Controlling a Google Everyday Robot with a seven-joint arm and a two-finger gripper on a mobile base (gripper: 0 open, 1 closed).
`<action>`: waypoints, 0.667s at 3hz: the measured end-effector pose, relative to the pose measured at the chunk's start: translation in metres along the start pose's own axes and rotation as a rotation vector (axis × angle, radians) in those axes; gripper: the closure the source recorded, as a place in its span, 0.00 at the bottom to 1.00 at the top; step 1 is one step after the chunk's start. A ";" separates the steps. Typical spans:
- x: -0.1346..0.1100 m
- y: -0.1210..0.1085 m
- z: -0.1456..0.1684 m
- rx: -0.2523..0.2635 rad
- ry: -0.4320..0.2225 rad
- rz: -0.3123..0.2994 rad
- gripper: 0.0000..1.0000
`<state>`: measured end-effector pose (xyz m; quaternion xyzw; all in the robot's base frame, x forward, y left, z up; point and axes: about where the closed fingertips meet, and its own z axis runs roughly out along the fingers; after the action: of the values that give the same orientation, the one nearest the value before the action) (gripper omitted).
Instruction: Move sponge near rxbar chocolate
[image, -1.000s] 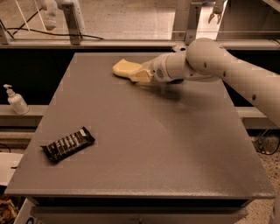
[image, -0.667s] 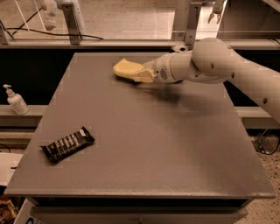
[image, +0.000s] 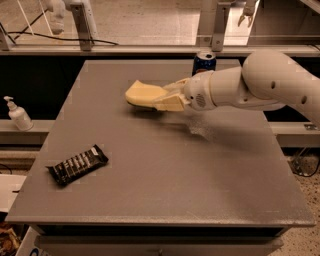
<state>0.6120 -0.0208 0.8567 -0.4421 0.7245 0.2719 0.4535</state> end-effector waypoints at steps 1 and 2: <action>0.007 0.037 -0.022 -0.065 0.005 -0.021 1.00; 0.011 0.085 -0.042 -0.158 0.036 -0.083 1.00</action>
Offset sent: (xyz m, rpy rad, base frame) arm -0.2269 0.0340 0.0000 -0.1560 0.0523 0.5505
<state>0.5168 -0.0191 0.8645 -0.5109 0.6899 0.3013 0.4149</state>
